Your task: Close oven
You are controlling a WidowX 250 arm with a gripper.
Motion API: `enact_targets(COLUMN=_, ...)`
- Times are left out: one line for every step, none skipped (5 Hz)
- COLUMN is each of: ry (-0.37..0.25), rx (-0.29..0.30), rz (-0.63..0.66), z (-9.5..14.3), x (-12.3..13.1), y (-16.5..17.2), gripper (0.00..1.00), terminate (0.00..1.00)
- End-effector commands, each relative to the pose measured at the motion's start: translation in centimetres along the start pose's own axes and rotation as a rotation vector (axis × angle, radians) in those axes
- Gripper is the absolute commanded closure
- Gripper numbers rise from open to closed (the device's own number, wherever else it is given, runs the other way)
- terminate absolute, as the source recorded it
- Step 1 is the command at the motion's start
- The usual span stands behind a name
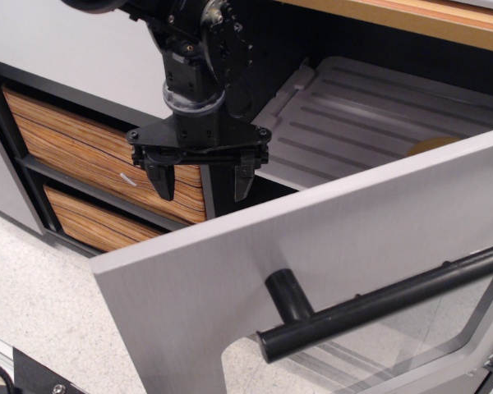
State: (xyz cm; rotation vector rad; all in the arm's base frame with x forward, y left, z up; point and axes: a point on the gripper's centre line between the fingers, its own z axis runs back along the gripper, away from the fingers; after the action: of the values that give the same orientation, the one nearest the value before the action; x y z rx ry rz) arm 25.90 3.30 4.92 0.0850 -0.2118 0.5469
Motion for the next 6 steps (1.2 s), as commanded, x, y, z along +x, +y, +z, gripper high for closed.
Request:
enact_targets(ry=0.000, rx=0.000, rz=0.000, z=0.0, x=0.0, y=0.0, gripper=0.00, terminate=0.00)
enact_targets(ry=0.041, rx=-0.045, rz=0.081, z=2.9, x=-0.5, y=-1.0, gripper=0.00, terminate=0.00)
enact_targets(ry=0.029, rx=-0.086, rz=0.157, z=6.3, x=-1.1, y=-2.2, gripper=0.00, terminate=0.00)
enact_targets(ry=0.064, rx=-0.111, rz=0.248, z=10.2, x=-1.8, y=-3.7, gripper=0.00, terminate=0.00)
enact_targets(ry=0.134, rx=-0.124, rz=0.318, z=13.0, x=-2.3, y=-4.8, gripper=0.00, terminate=0.00)
enact_targets(ry=0.185, rx=-0.109, rz=0.381, z=16.2, x=-3.1, y=-5.8, gripper=0.00, terminate=0.00)
